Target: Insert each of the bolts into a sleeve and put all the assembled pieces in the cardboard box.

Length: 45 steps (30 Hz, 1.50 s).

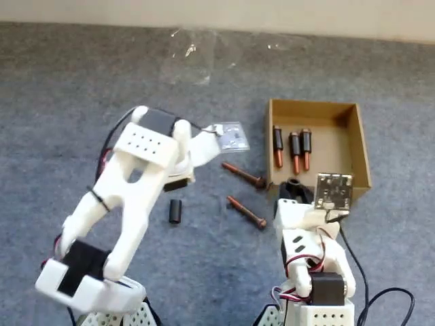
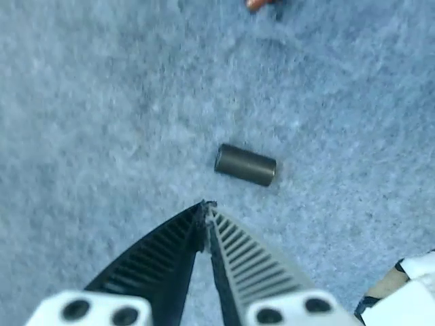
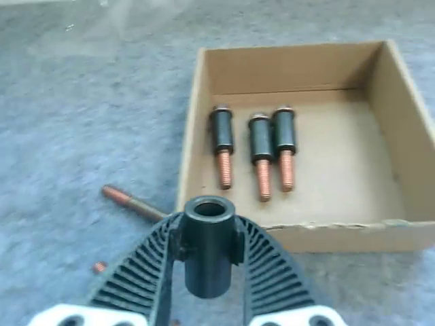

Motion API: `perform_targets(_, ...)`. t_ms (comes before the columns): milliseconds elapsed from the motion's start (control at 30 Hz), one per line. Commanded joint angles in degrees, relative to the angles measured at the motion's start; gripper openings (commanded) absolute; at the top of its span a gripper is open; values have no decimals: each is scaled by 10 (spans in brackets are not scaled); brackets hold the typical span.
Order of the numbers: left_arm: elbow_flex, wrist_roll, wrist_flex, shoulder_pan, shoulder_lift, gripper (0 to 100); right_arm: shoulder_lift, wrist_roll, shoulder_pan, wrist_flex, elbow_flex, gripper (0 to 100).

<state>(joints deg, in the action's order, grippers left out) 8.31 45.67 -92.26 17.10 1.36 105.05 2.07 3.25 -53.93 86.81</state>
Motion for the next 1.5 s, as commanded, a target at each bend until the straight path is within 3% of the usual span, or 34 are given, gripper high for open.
perform_targets(0,-63,4,-4,35,-26,7,4,7,-32,22,-7,5)
perform_targets(200,-110,7,-6,73,-84,11,4,7,-73,21,-7,5)
perform_targets(433,-116,116,-26,115,-140,11,4,7,-128,21,7,5)
perform_targets(833,-146,125,-45,175,-166,11,4,7,-163,22,12,5)
perform_targets(967,-180,178,-45,185,-166,11,4,4,-179,22,14,5)
perform_targets(1133,-198,182,-45,180,-166,12,4,5,-212,22,14,5)
perform_targets(1467,-179,180,-44,206,-167,74,4,7,-278,22,16,5)
